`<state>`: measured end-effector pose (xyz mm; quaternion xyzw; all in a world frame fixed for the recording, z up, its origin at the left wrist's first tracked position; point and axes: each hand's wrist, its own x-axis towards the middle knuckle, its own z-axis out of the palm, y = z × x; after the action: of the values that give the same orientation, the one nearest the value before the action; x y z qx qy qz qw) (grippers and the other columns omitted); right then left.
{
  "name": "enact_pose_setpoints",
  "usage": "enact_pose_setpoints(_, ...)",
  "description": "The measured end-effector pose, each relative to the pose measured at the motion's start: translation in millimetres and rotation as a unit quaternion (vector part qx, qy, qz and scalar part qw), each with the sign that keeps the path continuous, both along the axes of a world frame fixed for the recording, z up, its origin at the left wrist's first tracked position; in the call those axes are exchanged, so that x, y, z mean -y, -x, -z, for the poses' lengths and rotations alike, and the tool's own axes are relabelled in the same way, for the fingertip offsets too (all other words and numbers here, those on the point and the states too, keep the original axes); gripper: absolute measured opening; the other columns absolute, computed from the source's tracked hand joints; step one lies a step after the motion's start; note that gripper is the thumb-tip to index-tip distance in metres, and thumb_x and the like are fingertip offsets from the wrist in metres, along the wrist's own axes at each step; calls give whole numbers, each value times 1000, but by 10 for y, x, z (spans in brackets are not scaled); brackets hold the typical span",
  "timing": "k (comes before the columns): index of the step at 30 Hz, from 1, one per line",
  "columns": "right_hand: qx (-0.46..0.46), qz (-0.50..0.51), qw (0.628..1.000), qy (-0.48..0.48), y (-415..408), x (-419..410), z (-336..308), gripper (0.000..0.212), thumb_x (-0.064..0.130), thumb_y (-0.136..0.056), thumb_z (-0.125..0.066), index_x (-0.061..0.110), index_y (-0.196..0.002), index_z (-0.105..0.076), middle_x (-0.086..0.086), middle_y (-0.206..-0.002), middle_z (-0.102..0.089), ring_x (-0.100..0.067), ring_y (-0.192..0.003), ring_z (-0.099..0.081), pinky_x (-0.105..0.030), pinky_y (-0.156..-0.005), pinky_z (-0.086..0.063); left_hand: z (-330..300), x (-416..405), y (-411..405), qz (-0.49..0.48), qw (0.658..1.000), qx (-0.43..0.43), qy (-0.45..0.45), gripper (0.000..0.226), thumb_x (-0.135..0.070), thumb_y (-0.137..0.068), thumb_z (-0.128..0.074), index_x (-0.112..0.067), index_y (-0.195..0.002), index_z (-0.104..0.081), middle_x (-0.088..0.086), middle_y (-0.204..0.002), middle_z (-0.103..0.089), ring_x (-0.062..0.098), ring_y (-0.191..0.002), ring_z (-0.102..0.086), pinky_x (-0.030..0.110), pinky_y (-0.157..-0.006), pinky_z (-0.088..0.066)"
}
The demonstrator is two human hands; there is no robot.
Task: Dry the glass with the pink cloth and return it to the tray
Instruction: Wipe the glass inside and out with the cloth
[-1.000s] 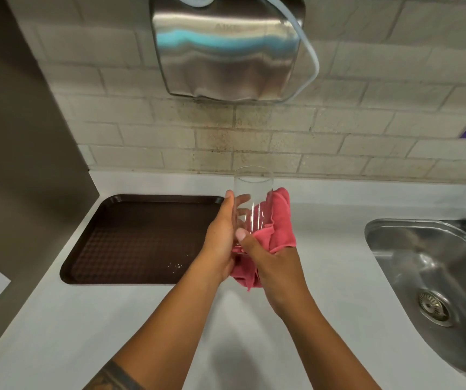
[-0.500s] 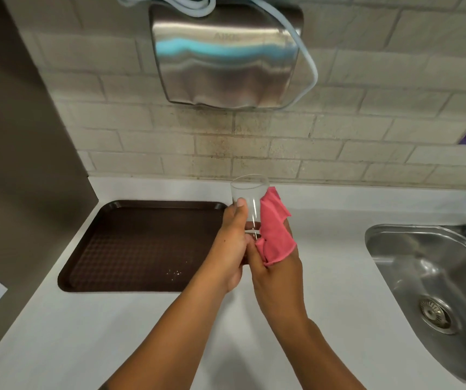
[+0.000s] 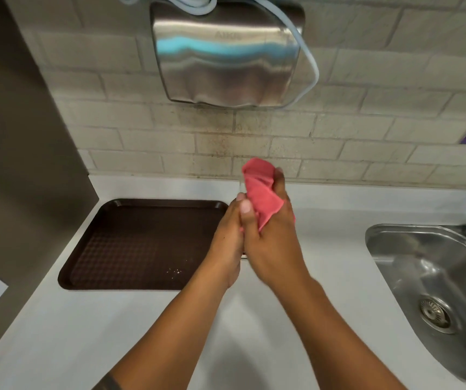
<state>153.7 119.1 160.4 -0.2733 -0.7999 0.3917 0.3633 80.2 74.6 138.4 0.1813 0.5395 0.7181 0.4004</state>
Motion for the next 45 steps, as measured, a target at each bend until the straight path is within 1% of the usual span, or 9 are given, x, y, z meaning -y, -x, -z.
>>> enact_pose_setpoints(5, -20, -35, 997, 67, 16, -124, -138, 33, 48, -107, -40, 52, -140, -47, 60, -110, -48, 30, -99, -55, 2, -83, -45, 38, -9, 23, 7, 999, -22, 35, 59, -67, -103, -40, -32, -146, -62, 0, -136, -73, 17, -126, -68, 45, -113, -49)
enact_pose_setpoints(10, -53, -21, 983, 173, -158, 91, 121, 19, 54, -104, -41, 60, -103, -59, 16, -84, -77, 5, -80, -73, -13, -66, -53, 83, -5, 111, -31, 999, 26, 18, 50, -63, -105, -42, -33, -136, -66, 4, -97, -85, 20, -91, -82, 34, -73, -62)
enact_pose_setpoints(14, -67, -22, 981, 180, -330, 369, 360, 45, 71, -95, -38, 38, -111, -63, 31, -76, -69, 10, -76, -68, -8, -65, -51, 2, -2, 120, -37, 998, 47, 1, 50, -64, -104, -41, -30, -133, -64, 9, -84, -83, 20, -67, -79, 28, -56, -61)
enact_pose_setpoints(20, 1, -26, 999, -31, -389, 648, 416, 66, 65, -100, -33, 48, -161, -12, 14, -172, -15, -8, -160, -9, -20, -126, -20, -61, 30, 63, -18, 999, 40, 25, 42, -59, -104, -45, -26, -109, -70, -3, -88, -80, 13, -81, -79, 28, -66, -58)
enact_pose_setpoints(25, 49, 2, 995, -90, -168, 351, 96, 79, 59, -100, -32, 29, -167, -1, 12, -175, 6, -15, -161, 2, -31, -122, -28, -49, 80, -99, 18, 993, 37, -107, 42, -41, -109, -38, -22, -143, -54, 3, -149, -64, 16, -129, -65, 26, -101, -56)
enact_pose_setpoints(37, -20, -43, 989, 137, -292, 269, 77, 29, 70, -93, -35, 59, -105, -59, 36, -81, -68, 15, -82, -66, -8, -70, -49, -25, 60, 86, -17, 1000, 1, 23, 48, -64, -104, -40, -35, -129, -68, -9, -82, -84, 10, -88, -81, 46, -100, -58)
enact_pose_setpoints(40, 13, -45, 997, 63, -388, 526, 310, 62, 82, -92, -25, 47, -136, -50, 18, -134, -61, 3, -124, -59, -31, -98, -54, -108, 81, 117, -15, 998, 47, 43, 52, -61, -105, -45, -23, -130, -69, 2, -95, -85, 17, -78, -80, 41, -86, -63)
enact_pose_setpoints(42, 41, -30, 997, -61, -361, 604, 326, 63, 70, -99, -24, 58, -158, -5, 14, -174, -7, -13, -161, -9, -41, -121, -36, -31, 145, 80, 20, 999, 36, 28, 55, -50, -110, -42, -7, -140, -60, 22, -136, -71, 21, -82, -72, 37, -78, -61)
enact_pose_setpoints(45, 43, 0, 995, -87, -262, 509, 187, 72, 64, -99, -26, 60, -153, 22, 29, -168, 19, -7, -159, 15, -48, -122, -35, 37, 46, -76, -18, 997, 70, -16, 48, -48, -104, -44, -18, -139, -58, 16, -155, -56, 31, -121, -68, 42, -101, -55)
